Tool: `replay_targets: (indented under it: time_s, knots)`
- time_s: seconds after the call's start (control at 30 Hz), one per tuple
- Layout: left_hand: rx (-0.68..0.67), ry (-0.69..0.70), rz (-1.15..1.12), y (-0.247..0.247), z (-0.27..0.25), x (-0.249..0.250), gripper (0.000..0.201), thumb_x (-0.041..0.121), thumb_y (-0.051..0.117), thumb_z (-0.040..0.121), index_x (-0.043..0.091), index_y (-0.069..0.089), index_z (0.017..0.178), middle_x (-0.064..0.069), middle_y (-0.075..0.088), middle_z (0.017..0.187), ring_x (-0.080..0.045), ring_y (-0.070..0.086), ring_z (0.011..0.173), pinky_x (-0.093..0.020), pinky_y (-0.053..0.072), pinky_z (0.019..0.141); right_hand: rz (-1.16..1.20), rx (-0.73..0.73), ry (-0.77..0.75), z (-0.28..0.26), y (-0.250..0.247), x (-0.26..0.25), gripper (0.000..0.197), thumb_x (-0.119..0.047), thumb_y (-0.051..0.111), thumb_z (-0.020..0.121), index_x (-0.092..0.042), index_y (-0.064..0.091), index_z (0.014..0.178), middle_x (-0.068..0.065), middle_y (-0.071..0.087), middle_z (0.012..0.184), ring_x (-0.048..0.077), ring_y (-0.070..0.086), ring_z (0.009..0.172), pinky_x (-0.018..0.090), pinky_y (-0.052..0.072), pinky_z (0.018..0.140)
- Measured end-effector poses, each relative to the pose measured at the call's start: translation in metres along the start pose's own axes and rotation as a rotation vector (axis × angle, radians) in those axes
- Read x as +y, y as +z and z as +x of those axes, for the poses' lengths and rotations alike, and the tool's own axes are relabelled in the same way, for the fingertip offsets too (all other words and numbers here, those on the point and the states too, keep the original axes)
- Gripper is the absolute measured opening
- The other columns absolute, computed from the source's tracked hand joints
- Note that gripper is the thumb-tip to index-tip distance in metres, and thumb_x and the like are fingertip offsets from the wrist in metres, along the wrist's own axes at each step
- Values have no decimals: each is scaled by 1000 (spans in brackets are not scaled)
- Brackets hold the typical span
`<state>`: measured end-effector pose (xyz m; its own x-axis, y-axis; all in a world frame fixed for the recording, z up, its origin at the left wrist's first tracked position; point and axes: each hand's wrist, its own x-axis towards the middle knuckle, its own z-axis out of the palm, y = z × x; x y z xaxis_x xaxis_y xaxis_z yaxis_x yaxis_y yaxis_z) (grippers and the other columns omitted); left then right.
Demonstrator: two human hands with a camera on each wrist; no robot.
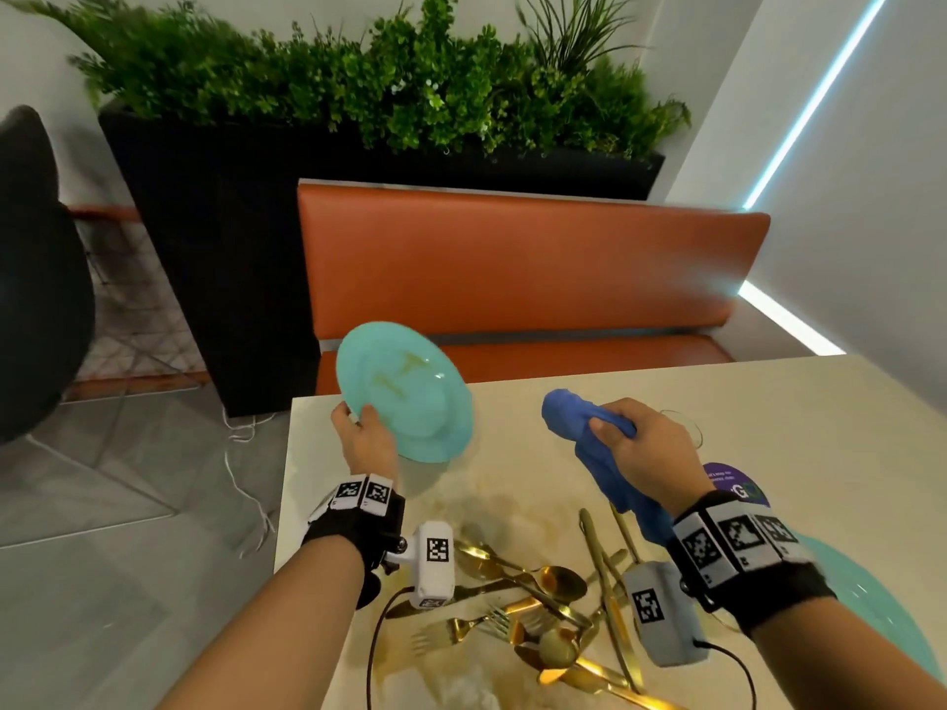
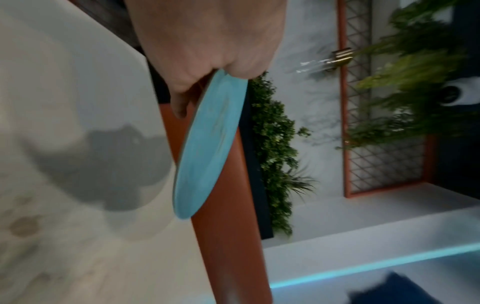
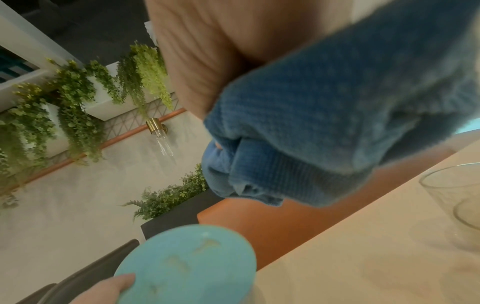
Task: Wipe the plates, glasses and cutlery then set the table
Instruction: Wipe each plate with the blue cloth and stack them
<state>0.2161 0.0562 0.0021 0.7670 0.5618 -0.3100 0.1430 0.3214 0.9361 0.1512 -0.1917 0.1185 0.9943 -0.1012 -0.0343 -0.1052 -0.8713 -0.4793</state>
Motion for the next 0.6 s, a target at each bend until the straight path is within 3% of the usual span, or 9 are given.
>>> replay_targets:
  time_s: [0.13,0.27,0.4,0.53,0.6]
  knots:
    - [-298,8,-223,11,-33,30,23,29,36,102,31,48,121,1,62,109,-19,62,93,-36,51,83,28,151,-4,2,-12,-7,24,-23,45,96,-9,58,109,9,63,97,25,57,90,26,38,75]
    - [-540,6,-249,28,-73,49,23,32,35,102,29,55,112,2,65,106,-16,64,93,-38,52,85,-2,422,-25,4,-38,0,32,-23,47,94,-8,53,121,19,57,116,39,55,100,39,43,78]
    - [-684,75,-301,47,-113,63,24,29,34,102,22,57,98,2,66,97,-17,62,88,-36,50,80,-160,499,-60,-11,-50,13,48,-27,47,95,-12,38,140,19,46,132,42,55,104,45,47,75]
    - [-727,148,-295,69,-142,76,26,28,36,102,20,58,91,-1,64,93,-19,59,83,-36,49,79,-195,462,-335,-46,-42,43,43,-26,58,81,-11,61,121,18,65,99,39,65,65,41,50,42]
    - [-726,178,-294,80,-153,77,27,26,37,102,20,59,88,-1,64,90,-20,58,83,-38,47,81,-281,346,-435,-64,-42,66,39,-31,58,78,-19,66,115,5,68,91,28,67,62,33,50,40]
